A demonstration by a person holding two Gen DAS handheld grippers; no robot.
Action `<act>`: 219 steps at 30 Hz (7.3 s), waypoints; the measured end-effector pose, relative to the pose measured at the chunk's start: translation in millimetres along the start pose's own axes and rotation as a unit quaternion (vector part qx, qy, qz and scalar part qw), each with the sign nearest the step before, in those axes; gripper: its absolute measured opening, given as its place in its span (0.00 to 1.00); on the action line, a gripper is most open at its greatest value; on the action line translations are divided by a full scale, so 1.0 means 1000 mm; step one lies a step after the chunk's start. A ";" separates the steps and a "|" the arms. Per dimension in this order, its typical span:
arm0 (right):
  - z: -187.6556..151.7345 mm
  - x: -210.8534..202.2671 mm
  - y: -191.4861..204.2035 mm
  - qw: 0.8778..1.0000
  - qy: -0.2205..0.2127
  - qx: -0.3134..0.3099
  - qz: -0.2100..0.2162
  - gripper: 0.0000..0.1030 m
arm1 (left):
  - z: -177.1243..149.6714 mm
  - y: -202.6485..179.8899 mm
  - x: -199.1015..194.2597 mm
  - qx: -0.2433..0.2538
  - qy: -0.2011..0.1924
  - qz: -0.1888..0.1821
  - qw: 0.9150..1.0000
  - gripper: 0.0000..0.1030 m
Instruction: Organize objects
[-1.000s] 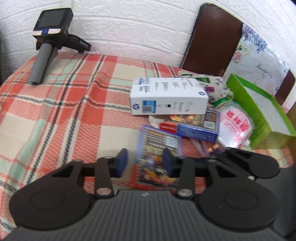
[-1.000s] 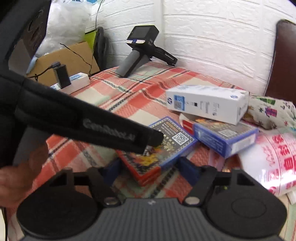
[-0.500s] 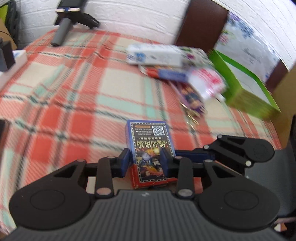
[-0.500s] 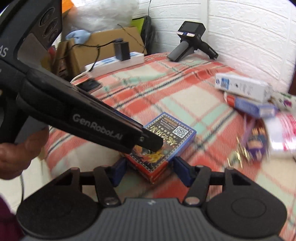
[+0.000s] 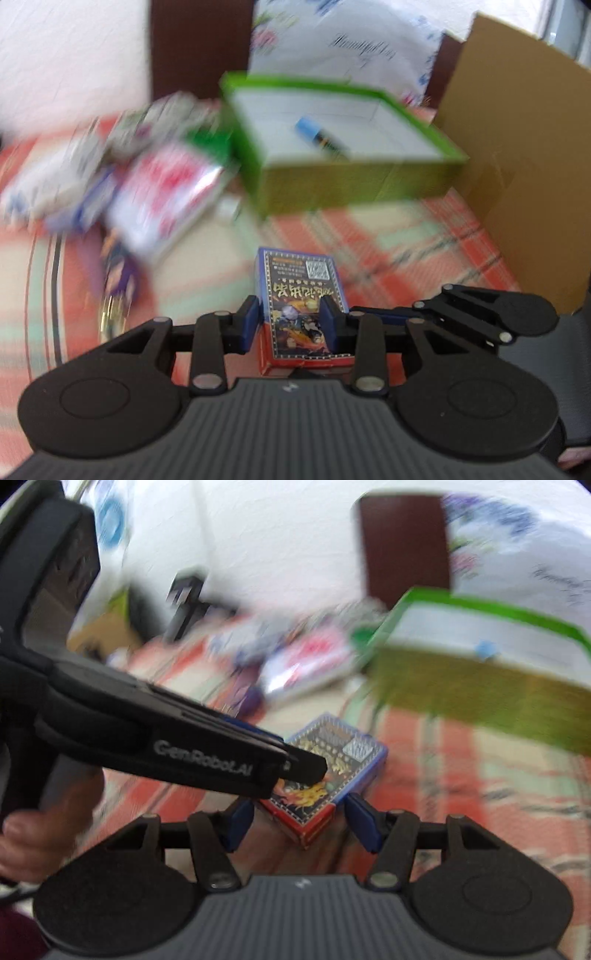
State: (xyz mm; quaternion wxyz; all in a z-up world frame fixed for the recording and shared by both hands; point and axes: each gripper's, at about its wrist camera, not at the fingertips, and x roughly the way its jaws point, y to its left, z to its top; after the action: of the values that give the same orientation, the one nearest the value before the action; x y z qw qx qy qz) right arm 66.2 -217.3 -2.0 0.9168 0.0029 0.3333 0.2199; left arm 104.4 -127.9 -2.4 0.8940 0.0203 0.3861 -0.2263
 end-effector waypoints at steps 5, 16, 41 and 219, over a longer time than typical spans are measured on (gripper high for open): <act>0.048 -0.027 -0.004 0.990 -0.120 -0.052 -0.050 0.43 | 0.064 -0.020 -0.003 0.044 -0.049 -0.043 0.997 0.08; 0.051 -0.017 -0.052 0.987 -0.138 0.020 -0.079 0.56 | 0.098 -0.003 0.025 0.035 -0.042 -0.055 0.997 0.15; -0.027 0.002 -0.049 0.988 -0.043 0.056 -0.137 0.58 | 0.042 -0.045 0.064 0.004 0.071 -0.129 0.989 0.43; 0.039 0.109 0.056 0.970 0.001 -0.242 -0.036 0.91 | -0.005 0.163 -0.026 -0.183 -0.013 0.045 0.982 0.53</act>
State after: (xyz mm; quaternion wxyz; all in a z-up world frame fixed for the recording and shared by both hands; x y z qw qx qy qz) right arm 141.8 -117.2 -29.1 0.8973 -0.2311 0.2710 0.2609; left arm 153.5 29.1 -10.3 0.8970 -0.1292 0.4076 -0.1122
